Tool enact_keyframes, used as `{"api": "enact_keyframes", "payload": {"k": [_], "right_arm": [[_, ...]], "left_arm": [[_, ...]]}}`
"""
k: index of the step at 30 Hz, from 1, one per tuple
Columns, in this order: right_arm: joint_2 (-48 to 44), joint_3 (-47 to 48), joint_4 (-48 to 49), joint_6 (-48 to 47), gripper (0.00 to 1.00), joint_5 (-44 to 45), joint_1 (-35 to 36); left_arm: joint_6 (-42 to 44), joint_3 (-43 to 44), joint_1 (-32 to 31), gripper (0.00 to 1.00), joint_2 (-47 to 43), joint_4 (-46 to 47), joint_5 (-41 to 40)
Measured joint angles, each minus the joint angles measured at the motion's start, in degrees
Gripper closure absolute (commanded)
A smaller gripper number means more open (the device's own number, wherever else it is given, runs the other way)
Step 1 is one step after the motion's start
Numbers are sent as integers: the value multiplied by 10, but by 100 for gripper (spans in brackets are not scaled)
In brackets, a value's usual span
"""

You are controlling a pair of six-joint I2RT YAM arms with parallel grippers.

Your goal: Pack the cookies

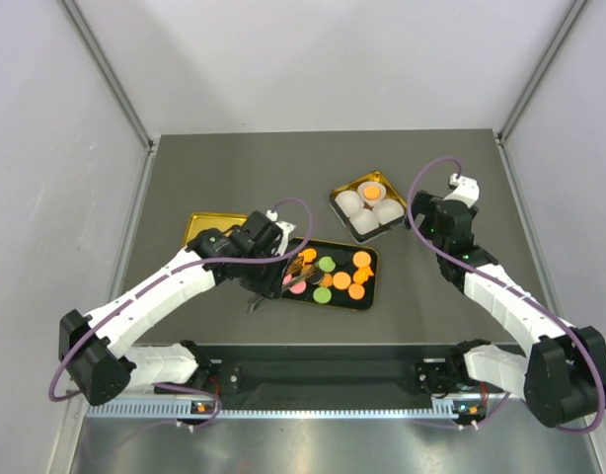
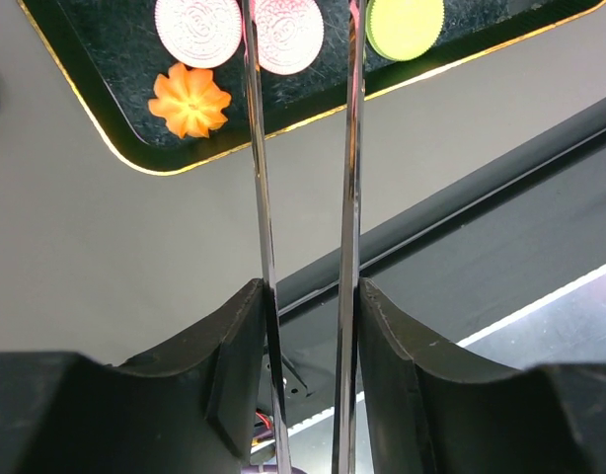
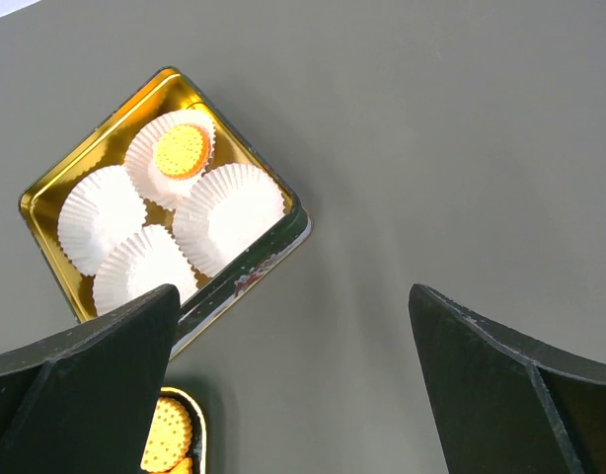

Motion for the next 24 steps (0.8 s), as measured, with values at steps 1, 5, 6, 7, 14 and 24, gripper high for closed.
{"api": "enact_keyframes", "payload": {"k": [1, 5, 6, 7, 14, 24], "right_arm": [[0, 0, 0, 0, 0, 0, 0], [0, 0, 0, 0, 0, 0, 0], [0, 0, 0, 0, 0, 0, 0], [0, 0, 0, 0, 0, 0, 0], [0, 0, 0, 0, 0, 0, 0], [0, 0, 0, 0, 0, 0, 0]], "left_arm": [[0, 0, 0, 56, 0, 0, 2], [-2, 0, 0, 57, 0, 0, 4], [-2, 0, 0, 57, 0, 0, 5], [-2, 0, 0, 59, 0, 0, 6], [-4, 0, 0, 62, 0, 0, 6], [-4, 3, 0, 66, 0, -4, 0]]}}
